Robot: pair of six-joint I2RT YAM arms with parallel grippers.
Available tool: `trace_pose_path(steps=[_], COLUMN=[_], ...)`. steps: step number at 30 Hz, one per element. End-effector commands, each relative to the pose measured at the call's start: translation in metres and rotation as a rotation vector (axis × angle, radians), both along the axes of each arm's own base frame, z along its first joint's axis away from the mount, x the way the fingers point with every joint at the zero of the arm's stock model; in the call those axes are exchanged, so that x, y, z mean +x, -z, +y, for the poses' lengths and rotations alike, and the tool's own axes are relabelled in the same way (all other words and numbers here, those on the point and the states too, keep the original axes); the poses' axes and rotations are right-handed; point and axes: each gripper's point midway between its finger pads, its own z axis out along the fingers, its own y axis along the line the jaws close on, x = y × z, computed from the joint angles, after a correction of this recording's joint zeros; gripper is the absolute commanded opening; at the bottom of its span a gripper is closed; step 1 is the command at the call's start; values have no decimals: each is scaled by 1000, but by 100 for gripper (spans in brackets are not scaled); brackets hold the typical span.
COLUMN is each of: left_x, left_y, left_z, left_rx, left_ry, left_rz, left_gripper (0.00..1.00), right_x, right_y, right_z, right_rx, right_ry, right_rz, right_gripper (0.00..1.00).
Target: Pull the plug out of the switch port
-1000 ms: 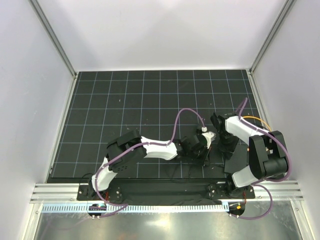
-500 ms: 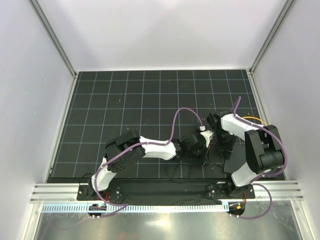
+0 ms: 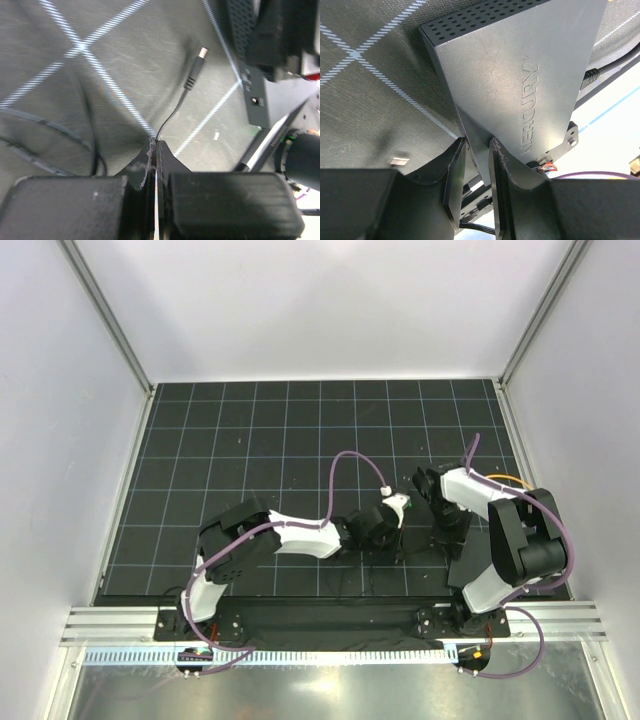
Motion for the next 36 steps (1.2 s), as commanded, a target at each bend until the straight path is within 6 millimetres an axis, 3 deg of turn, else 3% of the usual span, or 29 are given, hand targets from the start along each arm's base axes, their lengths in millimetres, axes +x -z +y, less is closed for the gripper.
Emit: trace_pose_path(steps=[1,7,11,16,23,27,32,36], left_x=[15,13,17,20,23,36,51,69], left_y=[-7,-15,-15,-27,-58,-64,-74,-77], left_z=[13,7,14,23,25,31,34,39], left_rx=[18,-3,32,52,69,136,209,246], left_ry=[-65,-44,-56,-62,-64,-96,-114,-154], left_rz=[-52,-57,-78,-114,-136,-180,-219,-211], left_gripper=[0,0,0,0,0,0,0,0], right_x=[-1,3,9,17,39,53,54,47], right_y=[9,6,0,-15,-37,-64,-98,-96], right_z=[0,2,7,13,46,50,49,68], right_rx=[-5,14,42,87,284,322,350,472], right_ry=[14,-4,-13,-13,-86,-149,-195,-207], right_rz=[4,-24,-71,-167,-255,-368,-516,-552], right_gripper=[31,32,33,36,45,47,50,51])
